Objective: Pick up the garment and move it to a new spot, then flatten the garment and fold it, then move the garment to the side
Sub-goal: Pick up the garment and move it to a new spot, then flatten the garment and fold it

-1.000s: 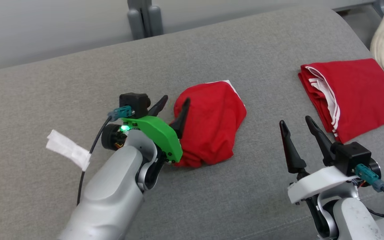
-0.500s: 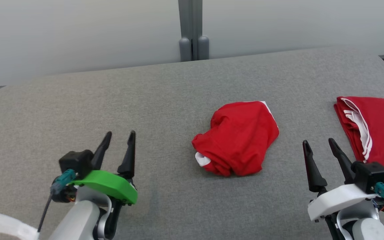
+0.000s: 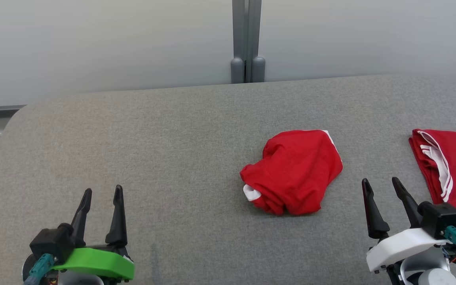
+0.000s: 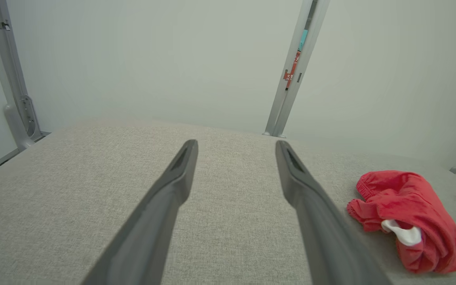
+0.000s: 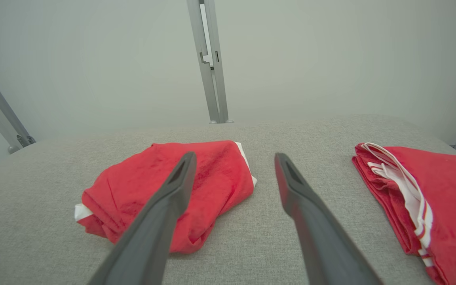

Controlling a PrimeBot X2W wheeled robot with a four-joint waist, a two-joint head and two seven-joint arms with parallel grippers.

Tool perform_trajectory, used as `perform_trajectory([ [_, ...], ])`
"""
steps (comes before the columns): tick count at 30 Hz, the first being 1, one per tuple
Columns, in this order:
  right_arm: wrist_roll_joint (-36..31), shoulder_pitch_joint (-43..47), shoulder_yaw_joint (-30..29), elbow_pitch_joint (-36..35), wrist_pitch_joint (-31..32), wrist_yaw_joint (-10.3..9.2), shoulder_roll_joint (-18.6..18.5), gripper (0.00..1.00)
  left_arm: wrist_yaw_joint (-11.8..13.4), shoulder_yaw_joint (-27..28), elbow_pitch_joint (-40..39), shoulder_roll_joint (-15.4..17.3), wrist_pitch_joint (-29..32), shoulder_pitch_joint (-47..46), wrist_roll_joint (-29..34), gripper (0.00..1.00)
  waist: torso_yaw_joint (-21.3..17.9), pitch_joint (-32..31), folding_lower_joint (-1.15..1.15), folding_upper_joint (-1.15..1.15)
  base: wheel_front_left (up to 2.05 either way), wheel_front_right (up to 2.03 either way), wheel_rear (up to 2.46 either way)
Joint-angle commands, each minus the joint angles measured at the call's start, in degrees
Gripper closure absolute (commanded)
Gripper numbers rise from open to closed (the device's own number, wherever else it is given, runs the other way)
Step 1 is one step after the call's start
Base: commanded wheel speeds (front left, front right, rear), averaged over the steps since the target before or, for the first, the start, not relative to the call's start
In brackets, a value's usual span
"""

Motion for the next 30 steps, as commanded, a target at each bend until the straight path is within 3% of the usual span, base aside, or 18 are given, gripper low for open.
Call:
perform_trajectory([
  [1,0.23,0.39,0.11,0.20,-0.39,-0.09,0.08,0.00,-0.71,0.81,-0.59,-0.35,-0.14,1.18,1.11,0.00,-0.08,-0.07,0.00,0.00,0.00,0.00,0.00],
  [15,-0.11,-0.37,0.50,0.98,-0.42,-0.09,0.49,0.00,-5.26,7.98,0.22,-5.15,-0.14,3.39,6.70,0.00,-0.67,0.02,0.00,0.00,0.00,0.00,0.00],
  [30,-0.16,-2.08,2.73,0.54,-0.52,-0.09,0.44,0.00,-6.84,7.07,5.09,-6.46,1.67,-2.35,5.41,0.00,-3.16,2.88,0.00,0.00,0.00,0.00,0.00],
])
